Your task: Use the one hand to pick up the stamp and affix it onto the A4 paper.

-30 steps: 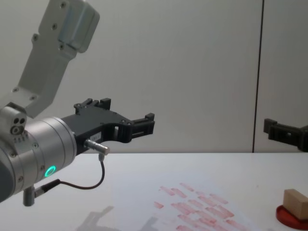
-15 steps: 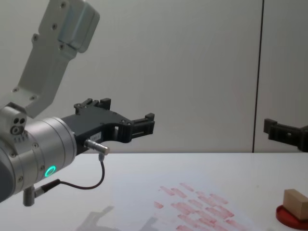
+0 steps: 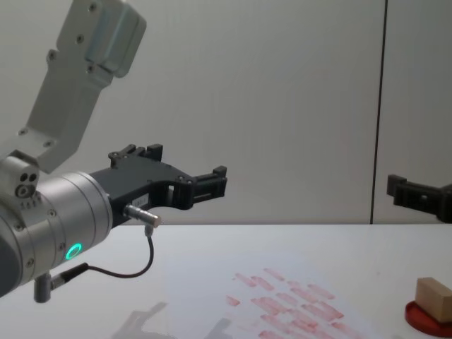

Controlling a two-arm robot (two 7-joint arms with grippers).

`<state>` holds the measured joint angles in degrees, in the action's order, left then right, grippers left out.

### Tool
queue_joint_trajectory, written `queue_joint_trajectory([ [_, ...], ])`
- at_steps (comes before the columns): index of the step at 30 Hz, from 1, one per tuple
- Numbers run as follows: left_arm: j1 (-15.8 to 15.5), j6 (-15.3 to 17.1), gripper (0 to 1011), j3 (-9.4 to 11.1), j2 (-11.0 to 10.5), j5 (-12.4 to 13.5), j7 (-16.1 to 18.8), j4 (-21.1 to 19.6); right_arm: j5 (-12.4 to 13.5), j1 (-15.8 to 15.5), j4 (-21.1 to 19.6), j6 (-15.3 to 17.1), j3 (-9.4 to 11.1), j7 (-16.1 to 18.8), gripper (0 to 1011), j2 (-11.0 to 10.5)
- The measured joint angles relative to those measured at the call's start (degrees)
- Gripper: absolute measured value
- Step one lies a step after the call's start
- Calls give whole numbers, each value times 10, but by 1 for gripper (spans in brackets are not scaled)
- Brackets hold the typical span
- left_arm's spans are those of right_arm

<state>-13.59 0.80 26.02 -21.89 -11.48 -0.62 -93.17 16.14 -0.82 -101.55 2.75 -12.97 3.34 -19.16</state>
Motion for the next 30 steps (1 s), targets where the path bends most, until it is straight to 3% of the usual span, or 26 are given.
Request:
queue_joint_trajectory([
  [18, 0, 0, 993, 0, 0, 0, 0, 0, -25, -7, -32, 100, -6, -68, 1001, 17],
  [30, 0, 0, 993, 0, 0, 0, 0, 0, -38, -1, -10, 145, -6, -93, 1001, 29],
])
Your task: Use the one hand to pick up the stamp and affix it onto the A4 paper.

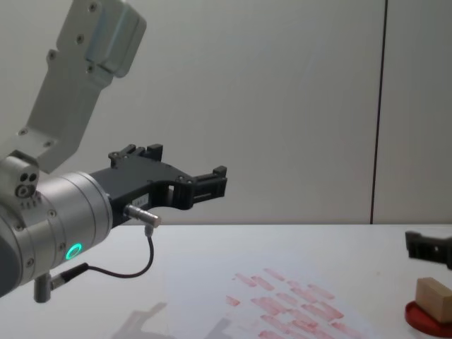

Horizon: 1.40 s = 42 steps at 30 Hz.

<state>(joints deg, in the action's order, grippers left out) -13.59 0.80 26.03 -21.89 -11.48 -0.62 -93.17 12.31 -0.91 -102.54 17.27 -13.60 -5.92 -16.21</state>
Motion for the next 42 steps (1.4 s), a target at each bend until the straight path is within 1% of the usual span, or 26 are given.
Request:
queue_joint_trajectory([
  [4, 0, 0, 993, 0, 0, 0, 0, 0, -6, 9, 21, 6, 0, 1, 1001, 7],
  [5, 0, 0, 993, 0, 0, 0, 0, 0, -6, 9, 21, 6, 0, 1, 1001, 7],
  [9, 0, 0, 993, 0, 0, 0, 0, 0, -12, 21, 49, 10, -2, 7, 1001, 15],
  [10, 0, 0, 993, 0, 0, 0, 0, 0, -12, 21, 49, 10, -2, 7, 1001, 15],
  [16, 0, 0, 993, 0, 0, 0, 0, 0, -19, 35, 78, 14, -3, 15, 1001, 25],
  [20, 0, 0, 993, 0, 0, 0, 0, 0, -22, 42, 92, 17, -4, 19, 924, 30],
  [22, 0, 0, 993, 0, 0, 0, 0, 0, -24, 44, 97, 19, -4, 20, 910, 32],
  [24, 0, 0, 993, 0, 0, 0, 0, 0, -26, 47, 103, 21, -5, 22, 811, 34],
  [25, 0, 0, 993, 0, 0, 0, 0, 0, -27, 49, 106, 22, -5, 23, 794, 35],
  [26, 0, 0, 993, 0, 0, 0, 0, 0, -27, 50, 107, 23, -5, 23, 740, 36],
  [27, 0, 0, 993, 0, 0, 0, 0, 0, -29, 52, 110, 24, -5, 24, 740, 37],
  [29, 0, 0, 993, 0, 0, 0, 0, 0, -31, 53, 112, 25, -5, 25, 682, 38],
  [31, 0, 0, 993, 0, 0, 0, 0, 0, -33, 55, 116, 25, -5, 26, 599, 40],
  [32, 0, 0, 993, 0, 0, 0, 0, 0, -34, 55, 117, 26, -5, 27, 589, 40],
  [33, 0, 0, 993, 0, 0, 0, 0, 0, -34, 56, 117, 26, -5, 27, 543, 40],
  [38, 0, 0, 993, 0, 0, 0, 0, 0, -39, 58, 123, 29, -5, 27, 402, 43],
  [40, 0, 0, 993, 0, 0, 0, 0, 0, -40, 59, 124, 30, -5, 27, 319, 43],
  [42, 0, 0, 993, 0, 0, 0, 0, 0, -42, 59, 126, 33, -5, 26, 280, 44],
])
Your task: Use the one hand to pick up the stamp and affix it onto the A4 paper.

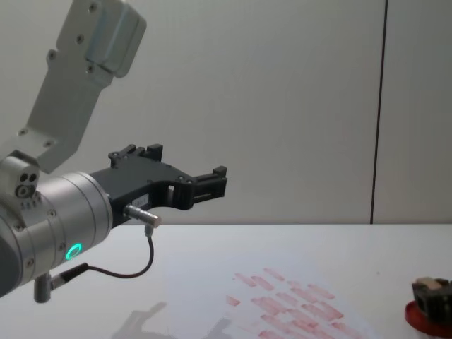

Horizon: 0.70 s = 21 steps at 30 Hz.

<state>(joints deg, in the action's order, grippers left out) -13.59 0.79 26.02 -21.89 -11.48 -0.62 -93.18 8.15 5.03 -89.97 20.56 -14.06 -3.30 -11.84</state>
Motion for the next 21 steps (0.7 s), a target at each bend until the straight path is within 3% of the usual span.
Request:
queue_joint_trajectory([
  [3, 0, 0, 993, 0, 0, 0, 0, 0, -1, 1, 3, 4, 1, -1, 219, 1],
  [21, 0, 0, 993, 0, 0, 0, 0, 0, 1, 10, 20, 20, 7, -1, 219, 8],
])
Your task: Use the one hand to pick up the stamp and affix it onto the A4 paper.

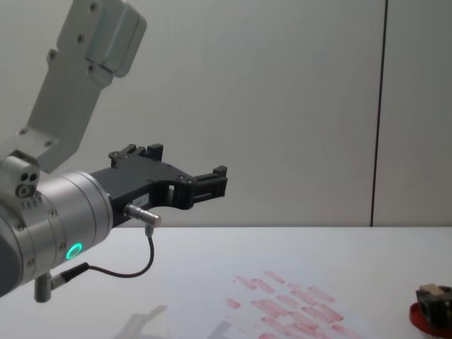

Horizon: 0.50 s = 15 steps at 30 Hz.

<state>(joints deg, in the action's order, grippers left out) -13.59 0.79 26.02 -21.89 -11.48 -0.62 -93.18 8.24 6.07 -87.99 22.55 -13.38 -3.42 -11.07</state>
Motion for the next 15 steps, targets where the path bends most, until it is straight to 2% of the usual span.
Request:
queue_joint_trajectory([
  [15, 0, 0, 993, 0, 0, 0, 0, 0, 4, 3, 0, 0, 4, 8, 219, 4],
])
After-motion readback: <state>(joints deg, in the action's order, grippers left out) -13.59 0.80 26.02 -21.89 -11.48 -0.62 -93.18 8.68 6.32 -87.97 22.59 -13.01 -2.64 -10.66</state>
